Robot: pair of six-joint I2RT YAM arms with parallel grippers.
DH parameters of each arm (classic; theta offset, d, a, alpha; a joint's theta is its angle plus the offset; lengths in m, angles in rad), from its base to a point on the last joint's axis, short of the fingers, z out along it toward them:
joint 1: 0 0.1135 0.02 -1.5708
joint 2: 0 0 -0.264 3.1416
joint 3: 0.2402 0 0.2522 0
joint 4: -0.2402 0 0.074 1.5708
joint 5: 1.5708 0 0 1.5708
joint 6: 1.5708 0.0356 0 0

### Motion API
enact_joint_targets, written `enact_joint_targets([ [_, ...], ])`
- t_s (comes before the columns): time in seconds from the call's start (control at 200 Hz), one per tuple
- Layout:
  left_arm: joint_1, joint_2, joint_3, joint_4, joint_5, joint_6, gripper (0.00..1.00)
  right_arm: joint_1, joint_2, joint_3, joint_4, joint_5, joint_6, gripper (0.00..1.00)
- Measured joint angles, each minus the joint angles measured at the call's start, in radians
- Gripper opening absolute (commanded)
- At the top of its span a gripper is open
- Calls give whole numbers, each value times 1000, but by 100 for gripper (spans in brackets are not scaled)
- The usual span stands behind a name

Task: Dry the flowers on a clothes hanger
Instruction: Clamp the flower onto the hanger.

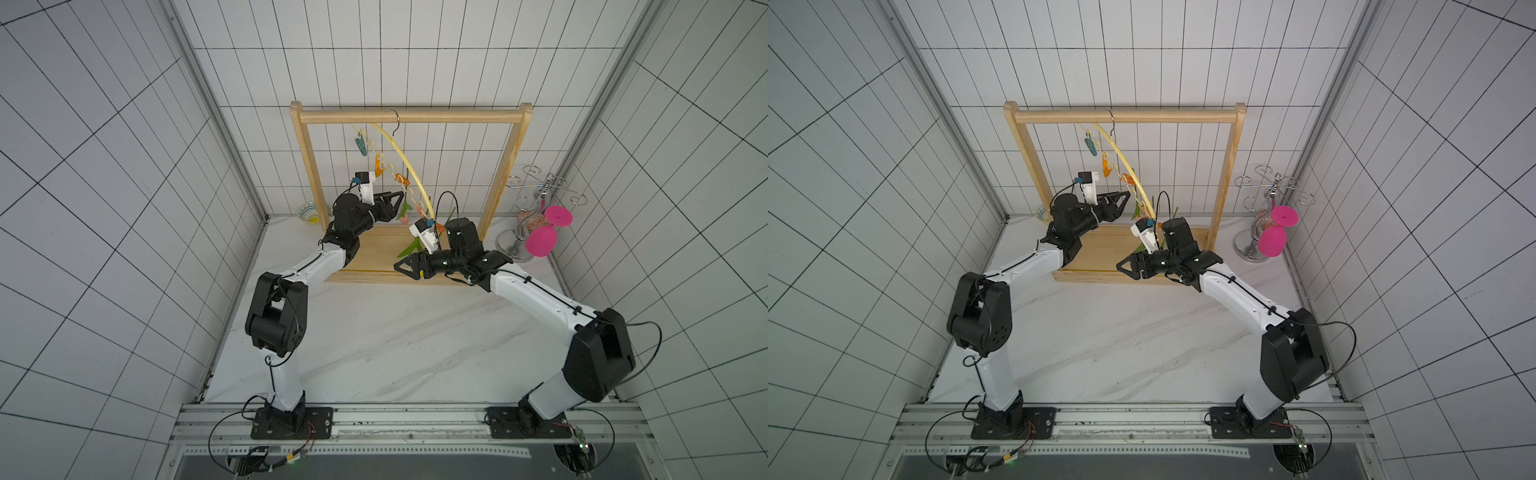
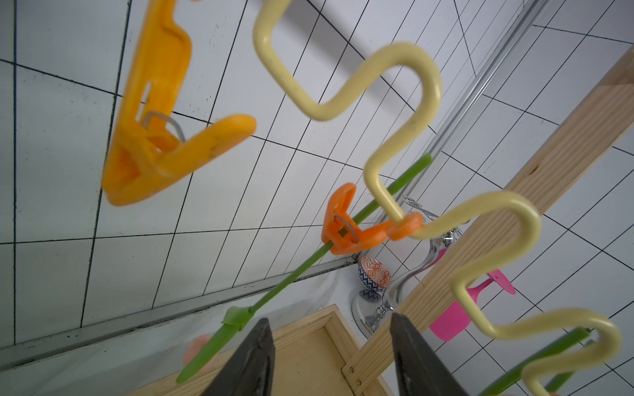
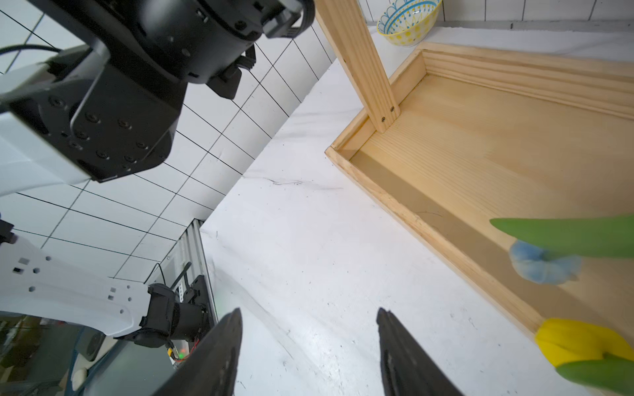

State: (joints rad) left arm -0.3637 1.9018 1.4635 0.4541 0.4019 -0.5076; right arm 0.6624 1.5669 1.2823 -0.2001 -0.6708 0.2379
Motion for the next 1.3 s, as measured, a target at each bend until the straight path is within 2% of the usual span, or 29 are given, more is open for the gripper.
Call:
enact_joint_targets([
  [0.11,-2,-6,-15,-1,-5,1,56,18,-35,0,-61,49,-94,74],
  [0.21,-5,-14,-28,-2,-10,1,56,55,-70,0,-104,137,-171,74],
  [0.3,-6,-30,-41,-3,-14,2,56,77,-101,-9,-108,195,-204,74],
  [0.395,-7,-64,-68,-7,-27,8,61,83,-146,-27,-114,230,-213,74],
  [0.425,-8,-78,-81,-11,-34,13,64,83,-161,-32,-115,235,-212,74],
  [0.515,-8,-127,-124,-26,-61,26,86,83,-225,-45,-128,243,-208,74],
  [0.545,-8,-144,-138,-29,-71,25,98,83,-246,-47,-134,243,-204,74],
  [0.56,-8,-155,-148,-33,-74,39,99,83,-259,-47,-136,244,-203,74],
  [0.775,-8,-221,-189,-86,-128,73,99,74,-408,-60,-162,277,-171,76],
  [0.874,-8,-234,-190,-132,-145,97,99,58,-452,-86,-166,335,-150,76],
  [1.114,-8,-380,-306,-263,-285,169,99,30,-526,-188,-163,616,-90,81],
  [1.304,-8,-598,-553,-287,-480,202,99,8,-563,-271,-143,841,-71,86],
])
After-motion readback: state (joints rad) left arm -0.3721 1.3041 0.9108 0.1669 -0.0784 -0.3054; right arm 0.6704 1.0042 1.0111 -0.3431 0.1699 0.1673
